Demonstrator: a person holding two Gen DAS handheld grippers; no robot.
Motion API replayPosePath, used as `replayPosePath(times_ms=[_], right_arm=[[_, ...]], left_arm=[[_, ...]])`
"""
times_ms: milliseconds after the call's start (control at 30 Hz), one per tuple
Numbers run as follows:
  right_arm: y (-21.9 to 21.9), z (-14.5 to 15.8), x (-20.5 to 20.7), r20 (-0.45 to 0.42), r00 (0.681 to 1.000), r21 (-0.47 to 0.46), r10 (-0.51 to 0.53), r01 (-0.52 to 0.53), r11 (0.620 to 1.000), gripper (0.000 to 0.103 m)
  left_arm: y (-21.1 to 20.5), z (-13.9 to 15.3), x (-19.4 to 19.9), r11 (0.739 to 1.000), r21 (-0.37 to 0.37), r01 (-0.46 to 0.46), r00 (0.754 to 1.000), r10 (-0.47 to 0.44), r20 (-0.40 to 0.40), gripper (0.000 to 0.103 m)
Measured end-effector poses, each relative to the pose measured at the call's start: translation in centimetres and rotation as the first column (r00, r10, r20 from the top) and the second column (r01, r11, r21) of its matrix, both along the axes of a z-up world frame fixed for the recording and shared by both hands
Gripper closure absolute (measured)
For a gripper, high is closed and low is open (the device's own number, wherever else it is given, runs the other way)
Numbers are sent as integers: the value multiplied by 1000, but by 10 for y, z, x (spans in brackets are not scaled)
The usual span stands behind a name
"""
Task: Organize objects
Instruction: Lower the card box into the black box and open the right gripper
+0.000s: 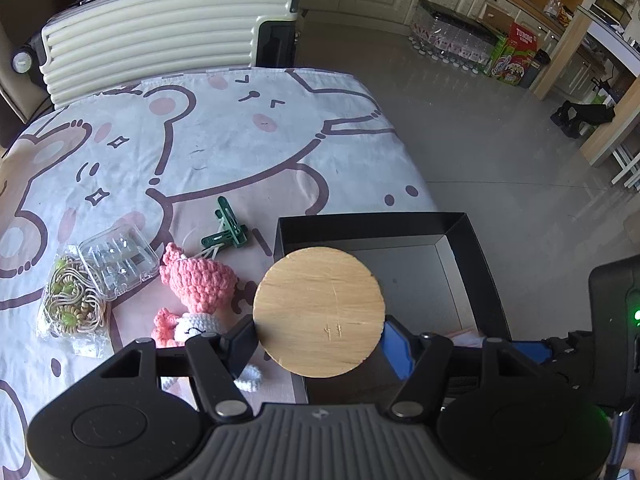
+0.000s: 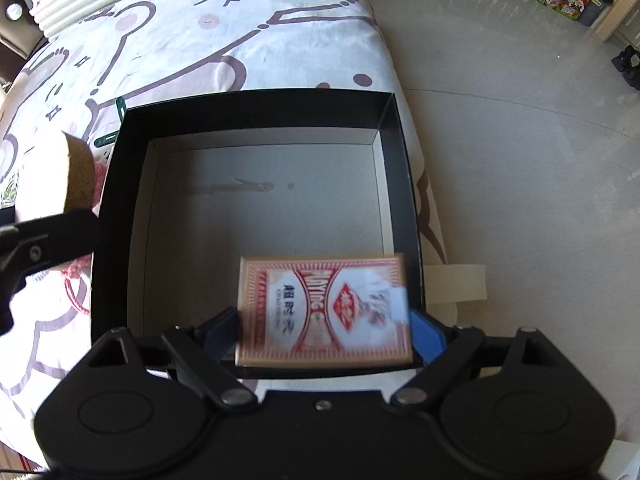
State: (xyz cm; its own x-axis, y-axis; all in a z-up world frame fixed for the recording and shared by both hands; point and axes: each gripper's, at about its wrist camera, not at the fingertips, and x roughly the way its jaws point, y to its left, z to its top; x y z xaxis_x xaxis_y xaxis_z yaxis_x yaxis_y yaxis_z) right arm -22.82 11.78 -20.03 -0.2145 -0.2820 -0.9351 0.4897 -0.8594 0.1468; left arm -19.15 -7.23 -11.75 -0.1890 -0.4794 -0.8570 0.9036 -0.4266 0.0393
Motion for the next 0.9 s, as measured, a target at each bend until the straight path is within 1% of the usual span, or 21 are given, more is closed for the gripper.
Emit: replayPosePath(times_ms=[33, 100, 233, 300, 433, 500, 600, 667, 767, 900], right_arm=[[1, 1, 0, -2, 1000, 0, -7, 7, 1000, 10], [3, 4, 0, -4, 1000, -12, -13, 13, 1000, 8], [5, 10, 3, -38, 999, 7, -9, 9, 1000, 8], [9, 14, 3, -43, 999, 0, -15, 15, 1000, 8], [23, 25, 3, -59, 997, -20, -48, 47, 999, 10], [31, 28, 1, -47, 996, -40, -81, 79, 996, 14], [42, 31, -5, -29, 990, -67, -140, 138, 988, 15], [48, 32, -7, -22, 984, -82, -178, 175, 981, 16], [56, 34, -9, 5, 974, -133, -224, 223, 966, 18], [58, 33, -11, 43, 971, -190, -234, 238, 952, 20]], left_arm=[[0, 0, 0, 1000, 1, 3, 1000, -3, 2, 36], [2, -1, -2, 1000, 2, 7, 1000, -7, 4, 36], [5, -1, -4, 1000, 3, 24, 1000, -24, 1, 36], [7, -1, -5, 999, 6, 34, 999, -34, -4, 36], [10, -2, -9, 998, 17, 66, 998, -66, -10, 36], [11, -5, -12, 996, 36, 80, 997, -80, -14, 36], [12, -10, -14, 992, 72, 100, 995, -98, -22, 36], [14, -13, -18, 990, 81, 119, 993, -119, -6, 36], [17, -19, -23, 984, 97, 152, 988, -155, 27, 36], [21, -27, -29, 977, 95, 191, 976, -199, 87, 36]])
